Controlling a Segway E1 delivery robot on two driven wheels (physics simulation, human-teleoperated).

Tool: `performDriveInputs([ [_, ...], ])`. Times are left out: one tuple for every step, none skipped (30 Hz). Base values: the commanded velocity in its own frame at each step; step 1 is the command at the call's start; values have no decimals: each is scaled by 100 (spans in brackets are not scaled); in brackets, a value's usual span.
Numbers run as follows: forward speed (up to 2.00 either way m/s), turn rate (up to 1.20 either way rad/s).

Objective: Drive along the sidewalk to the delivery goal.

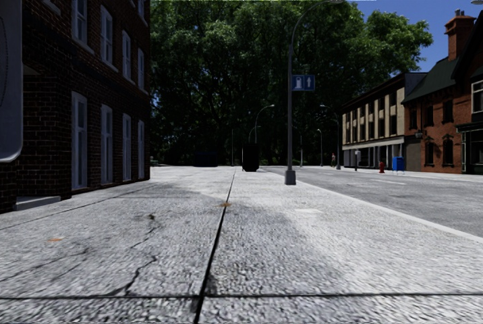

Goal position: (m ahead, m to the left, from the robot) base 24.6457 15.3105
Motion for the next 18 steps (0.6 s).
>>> performDriveInputs([
  [200,0],
  [200,0],
  [200,0],
  [200,0],
  [200,0],
  [200,0],
  [200,0],
  [200,0],
  [200,0],
  [200,0],
  [200,0],
  [200,0],
  [200,0],
  [200,0],
  [200,0],
  [200,0],
  [200,0],
  [200,0],
])
